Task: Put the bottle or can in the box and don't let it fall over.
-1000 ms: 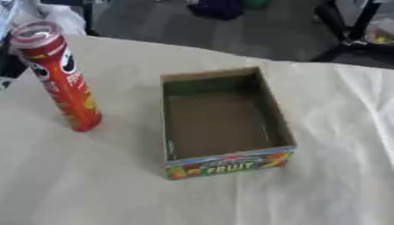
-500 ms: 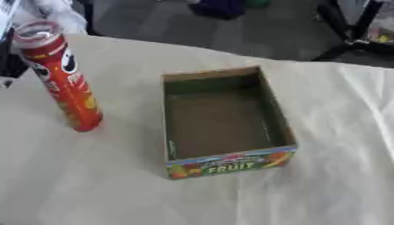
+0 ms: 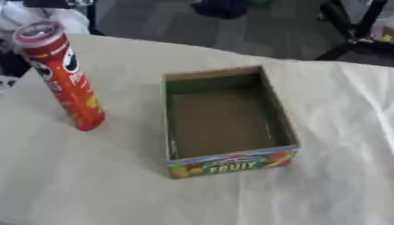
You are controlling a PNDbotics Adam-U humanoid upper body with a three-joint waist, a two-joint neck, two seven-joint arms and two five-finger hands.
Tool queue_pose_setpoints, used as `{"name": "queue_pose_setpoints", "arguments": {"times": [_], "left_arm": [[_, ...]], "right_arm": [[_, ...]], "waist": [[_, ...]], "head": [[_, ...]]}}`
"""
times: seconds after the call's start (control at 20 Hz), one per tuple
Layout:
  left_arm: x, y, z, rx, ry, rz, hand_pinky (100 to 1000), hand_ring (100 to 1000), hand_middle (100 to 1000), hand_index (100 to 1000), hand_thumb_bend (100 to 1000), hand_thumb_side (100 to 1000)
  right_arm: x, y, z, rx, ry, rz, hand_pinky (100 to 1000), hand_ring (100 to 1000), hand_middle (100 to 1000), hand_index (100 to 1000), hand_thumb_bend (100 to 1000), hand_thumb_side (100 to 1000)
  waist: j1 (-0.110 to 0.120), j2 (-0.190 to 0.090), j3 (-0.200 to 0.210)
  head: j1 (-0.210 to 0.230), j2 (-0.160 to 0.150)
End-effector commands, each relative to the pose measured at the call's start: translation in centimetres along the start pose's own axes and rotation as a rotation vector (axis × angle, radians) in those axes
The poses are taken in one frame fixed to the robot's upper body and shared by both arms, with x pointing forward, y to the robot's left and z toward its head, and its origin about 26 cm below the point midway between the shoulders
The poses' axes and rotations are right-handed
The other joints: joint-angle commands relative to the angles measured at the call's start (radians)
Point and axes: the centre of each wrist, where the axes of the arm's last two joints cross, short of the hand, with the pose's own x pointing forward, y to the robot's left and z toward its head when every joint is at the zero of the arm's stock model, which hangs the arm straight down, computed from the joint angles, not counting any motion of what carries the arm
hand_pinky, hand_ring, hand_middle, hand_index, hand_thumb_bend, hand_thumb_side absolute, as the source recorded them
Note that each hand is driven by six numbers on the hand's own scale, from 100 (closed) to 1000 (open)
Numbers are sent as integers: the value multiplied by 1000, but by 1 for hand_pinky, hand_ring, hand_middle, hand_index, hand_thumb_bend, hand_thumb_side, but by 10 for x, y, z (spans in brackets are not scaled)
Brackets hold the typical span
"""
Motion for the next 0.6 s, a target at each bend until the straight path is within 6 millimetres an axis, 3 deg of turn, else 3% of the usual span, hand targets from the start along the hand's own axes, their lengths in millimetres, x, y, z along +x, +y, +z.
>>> {"name": "queue_pose_setpoints", "arguments": {"times": [0.05,0.6], "left_arm": [[-6,22,29,41,-13,-2,766,880,884,914,100,1000],[-21,12,50,-15,-7,51,775,893,900,931,122,1000]], "right_arm": [[5,-5,-4,-23,-19,2,376,693,901,947,100,703],[4,-6,-4,-21,-18,6,377,694,901,947,100,695]], "waist": [[7,-22,5],[4,-36,9]], "head": [[-11,5],[-14,5]]}}
